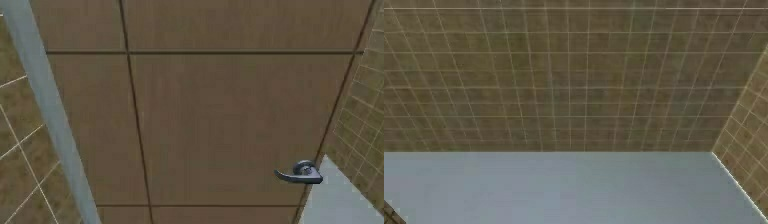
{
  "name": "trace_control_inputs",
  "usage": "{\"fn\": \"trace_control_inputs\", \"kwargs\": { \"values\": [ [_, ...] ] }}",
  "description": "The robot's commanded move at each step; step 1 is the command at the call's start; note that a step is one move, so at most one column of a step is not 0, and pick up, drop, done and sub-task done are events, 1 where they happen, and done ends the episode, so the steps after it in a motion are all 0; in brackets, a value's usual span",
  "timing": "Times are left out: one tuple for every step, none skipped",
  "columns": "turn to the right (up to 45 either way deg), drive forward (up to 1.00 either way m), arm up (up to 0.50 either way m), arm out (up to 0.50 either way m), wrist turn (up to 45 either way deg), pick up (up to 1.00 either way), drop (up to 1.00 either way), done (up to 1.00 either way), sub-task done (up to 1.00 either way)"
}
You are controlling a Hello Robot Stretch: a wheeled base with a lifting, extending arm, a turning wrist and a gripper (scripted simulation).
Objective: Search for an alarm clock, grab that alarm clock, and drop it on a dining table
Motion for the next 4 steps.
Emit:
{"fn": "trace_control_inputs", "kwargs": {
  "values": [
    [36.0, 0.0, 0.0, 0.0, 0.0, 0.0, 0.0, 0.0, 0.0],
    [0.0, 0.1, 0.0, 0.0, 0.0, 0.0, 0.0, 0.0, 0.0],
    [45.0, 0.0, 0.0, 0.0, 0.0, 0.0, 0.0, 0.0, 0.0],
    [0.0, 0.5, 0.0, 0.0, 0.0, 0.0, 0.0, 0.0, 0.0]
  ]
}}
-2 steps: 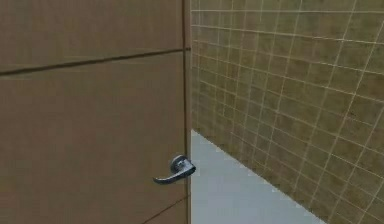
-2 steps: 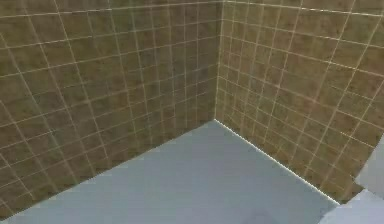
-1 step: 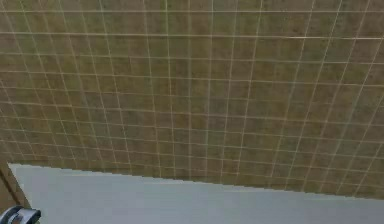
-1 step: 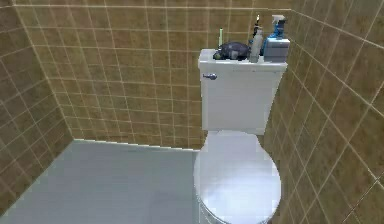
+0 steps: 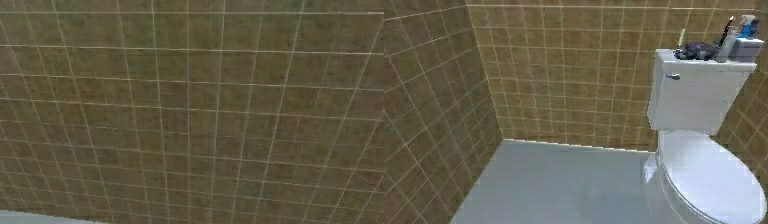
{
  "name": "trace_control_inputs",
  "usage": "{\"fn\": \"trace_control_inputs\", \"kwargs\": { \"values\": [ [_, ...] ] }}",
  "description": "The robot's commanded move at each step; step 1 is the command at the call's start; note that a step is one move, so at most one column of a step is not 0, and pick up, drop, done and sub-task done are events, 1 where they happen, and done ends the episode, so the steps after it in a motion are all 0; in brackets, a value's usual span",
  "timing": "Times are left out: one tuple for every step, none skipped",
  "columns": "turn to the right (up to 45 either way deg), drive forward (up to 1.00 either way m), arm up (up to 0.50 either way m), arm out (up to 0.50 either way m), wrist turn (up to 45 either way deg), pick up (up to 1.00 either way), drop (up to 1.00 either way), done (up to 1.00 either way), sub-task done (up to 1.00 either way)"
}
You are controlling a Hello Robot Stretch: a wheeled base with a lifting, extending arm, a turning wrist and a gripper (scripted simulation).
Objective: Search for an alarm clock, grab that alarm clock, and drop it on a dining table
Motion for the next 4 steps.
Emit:
{"fn": "trace_control_inputs", "kwargs": {
  "values": [
    [-15.0, 0.0, 0.0, 0.0, 0.0, 0.0, 0.0, 0.0, 0.0],
    [0.0, 0.35, 0.0, 0.0, 0.0, 0.0, 0.0, 0.0, 0.0],
    [-45.0, 0.0, 0.0, 0.0, 0.0, 0.0, 0.0, 0.0, 0.0],
    [-36.0, 0.0, 0.0, 0.0, 0.0, 0.0, 0.0, 0.0, 0.0]
  ]
}}
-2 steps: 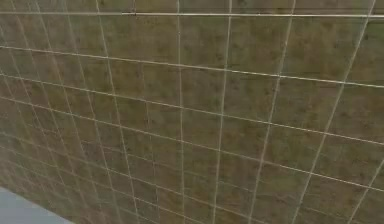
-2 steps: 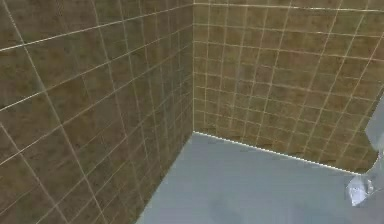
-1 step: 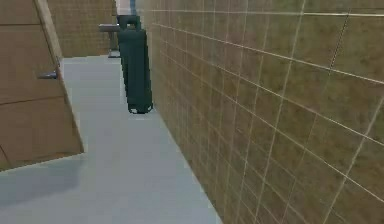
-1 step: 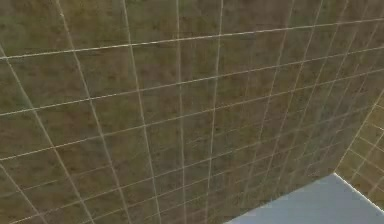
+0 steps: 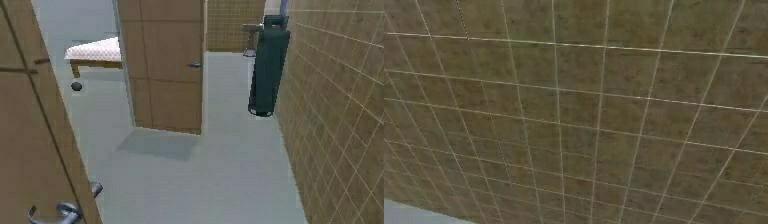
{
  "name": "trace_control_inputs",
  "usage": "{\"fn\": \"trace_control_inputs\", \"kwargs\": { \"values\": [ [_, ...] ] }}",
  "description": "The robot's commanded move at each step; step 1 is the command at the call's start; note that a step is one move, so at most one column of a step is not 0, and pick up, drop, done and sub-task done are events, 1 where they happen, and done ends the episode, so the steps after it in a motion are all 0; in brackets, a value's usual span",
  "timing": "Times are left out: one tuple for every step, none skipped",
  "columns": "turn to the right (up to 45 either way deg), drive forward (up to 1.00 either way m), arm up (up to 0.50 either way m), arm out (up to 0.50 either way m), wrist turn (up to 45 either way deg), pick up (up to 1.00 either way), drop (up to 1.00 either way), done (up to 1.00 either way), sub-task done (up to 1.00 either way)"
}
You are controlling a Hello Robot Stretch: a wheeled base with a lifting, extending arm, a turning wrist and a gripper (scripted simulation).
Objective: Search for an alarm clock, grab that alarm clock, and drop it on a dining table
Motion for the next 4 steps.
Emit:
{"fn": "trace_control_inputs", "kwargs": {
  "values": [
    [0.0, 1.0, 0.0, 0.0, 0.0, 0.0, 0.0, 0.0, 0.0],
    [-12.0, 0.0, 0.0, 0.0, 0.0, 0.0, 0.0, 0.0, 0.0],
    [0.0, 0.1, 0.0, 0.0, 0.0, 0.0, 0.0, 0.0, 0.0],
    [-33.0, 0.0, 0.0, 0.0, 0.0, 0.0, 0.0, 0.0, 0.0]
  ]
}}
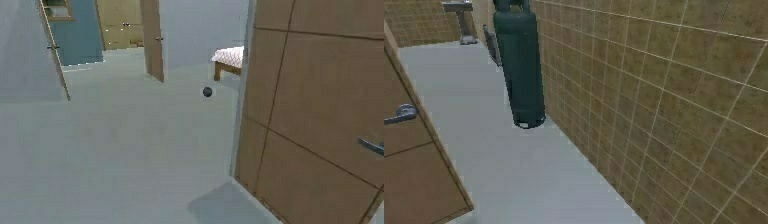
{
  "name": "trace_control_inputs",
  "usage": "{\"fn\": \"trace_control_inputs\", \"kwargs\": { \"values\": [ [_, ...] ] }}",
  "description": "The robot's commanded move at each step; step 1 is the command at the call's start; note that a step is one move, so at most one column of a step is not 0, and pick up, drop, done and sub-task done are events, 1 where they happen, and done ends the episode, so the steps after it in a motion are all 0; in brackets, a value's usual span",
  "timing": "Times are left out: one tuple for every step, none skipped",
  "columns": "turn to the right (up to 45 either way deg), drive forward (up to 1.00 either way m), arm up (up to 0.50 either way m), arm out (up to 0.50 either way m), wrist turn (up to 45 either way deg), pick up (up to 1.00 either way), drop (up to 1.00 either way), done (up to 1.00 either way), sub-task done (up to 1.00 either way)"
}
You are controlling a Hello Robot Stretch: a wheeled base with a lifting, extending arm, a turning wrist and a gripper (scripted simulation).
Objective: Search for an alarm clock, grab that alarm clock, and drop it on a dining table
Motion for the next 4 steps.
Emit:
{"fn": "trace_control_inputs", "kwargs": {
  "values": [
    [-3.0, 0.0, 0.0, 0.0, 0.0, 0.0, 0.0, 0.0, 0.0],
    [-6.0, 0.0, 0.0, 0.0, 0.0, 0.0, 0.0, 0.0, 0.0],
    [0.0, 1.0, 0.0, 0.0, 0.0, 0.0, 0.0, 0.0, 0.0],
    [-6.0, 0.0, 0.0, 0.0, 0.0, 0.0, 0.0, 0.0, 0.0]
  ]
}}
